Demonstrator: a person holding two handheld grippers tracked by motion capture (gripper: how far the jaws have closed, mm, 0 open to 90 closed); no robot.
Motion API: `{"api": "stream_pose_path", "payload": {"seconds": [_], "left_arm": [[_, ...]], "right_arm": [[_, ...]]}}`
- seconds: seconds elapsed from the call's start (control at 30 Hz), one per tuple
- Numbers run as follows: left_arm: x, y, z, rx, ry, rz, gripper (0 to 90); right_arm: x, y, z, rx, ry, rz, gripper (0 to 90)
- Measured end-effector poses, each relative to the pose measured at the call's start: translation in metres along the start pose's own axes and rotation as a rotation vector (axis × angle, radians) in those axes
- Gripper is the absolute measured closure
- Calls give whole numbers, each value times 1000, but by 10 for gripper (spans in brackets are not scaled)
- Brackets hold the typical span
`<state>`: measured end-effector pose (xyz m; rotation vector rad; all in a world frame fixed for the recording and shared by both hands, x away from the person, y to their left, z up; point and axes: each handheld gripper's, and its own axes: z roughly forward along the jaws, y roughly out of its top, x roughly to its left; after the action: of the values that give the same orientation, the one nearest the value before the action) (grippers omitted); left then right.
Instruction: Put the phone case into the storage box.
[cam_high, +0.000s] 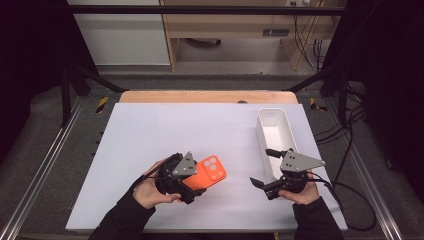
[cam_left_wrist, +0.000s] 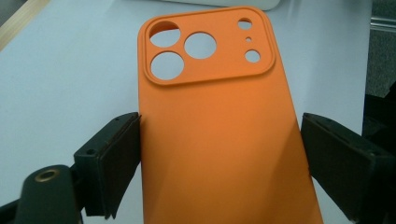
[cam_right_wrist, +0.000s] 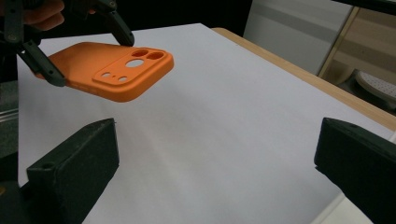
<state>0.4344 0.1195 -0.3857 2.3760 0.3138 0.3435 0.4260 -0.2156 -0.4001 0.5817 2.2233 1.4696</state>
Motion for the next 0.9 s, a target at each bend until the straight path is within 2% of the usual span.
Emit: {"api": "stream_pose_path", "payload": {"seconds": [0.13,0.37,0.47,0.73,0.87,0.9], "left_arm": [[1,1,2,14,-2,21,138],[6,2,2,31,1,61,138],[8,3,1,26,-6,66,138],[9,8,-2,29,7,108,137],[10,9,-3,27,-2,128,138],[11,9,-3,18,-20,131,138]], "right_arm": [[5,3,3,11,23,-14,5],[12,9,8,29,38,-51,5],[14,11,10,29,46,-63,5],[20,15,13,53,58,-97,7],[23,16,13,63,52,-128,8],[24,17,14,63,56,-134,9]]}}
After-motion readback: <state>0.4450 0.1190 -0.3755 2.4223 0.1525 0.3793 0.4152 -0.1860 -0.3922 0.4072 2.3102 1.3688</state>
